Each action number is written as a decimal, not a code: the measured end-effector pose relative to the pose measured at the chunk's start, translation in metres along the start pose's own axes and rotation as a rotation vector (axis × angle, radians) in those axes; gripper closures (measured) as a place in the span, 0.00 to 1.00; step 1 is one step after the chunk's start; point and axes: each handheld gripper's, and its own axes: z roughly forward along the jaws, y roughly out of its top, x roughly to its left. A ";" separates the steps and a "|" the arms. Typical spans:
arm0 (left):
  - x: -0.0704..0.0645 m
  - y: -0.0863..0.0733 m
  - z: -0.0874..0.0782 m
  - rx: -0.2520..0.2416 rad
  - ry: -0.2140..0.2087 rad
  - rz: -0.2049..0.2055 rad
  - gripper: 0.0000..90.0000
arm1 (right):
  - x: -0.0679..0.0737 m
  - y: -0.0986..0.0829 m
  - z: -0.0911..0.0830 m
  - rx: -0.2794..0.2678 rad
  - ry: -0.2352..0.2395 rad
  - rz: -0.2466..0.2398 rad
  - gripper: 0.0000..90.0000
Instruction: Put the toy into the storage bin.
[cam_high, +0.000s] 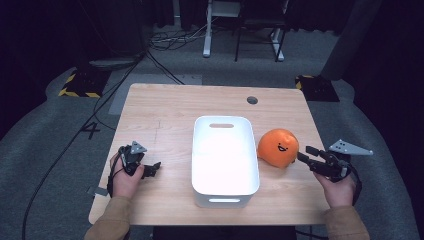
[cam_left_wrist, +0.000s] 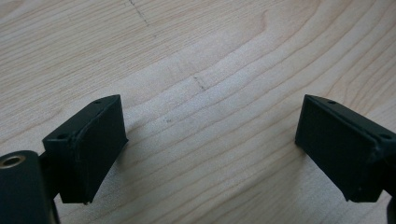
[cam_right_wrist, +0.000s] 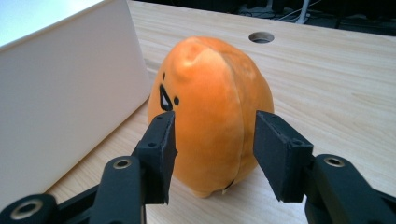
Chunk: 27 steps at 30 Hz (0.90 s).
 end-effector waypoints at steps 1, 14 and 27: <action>0.000 0.000 0.000 0.000 -0.001 0.000 0.10 | 0.000 0.002 0.000 -0.004 -0.002 -0.003 0.54; 0.000 0.000 0.000 0.000 0.000 0.000 0.10 | -0.003 0.026 0.010 -0.017 0.002 -0.007 0.55; -0.001 0.000 0.000 -0.007 0.005 0.001 0.10 | -0.003 0.040 0.034 0.010 0.015 -0.026 0.55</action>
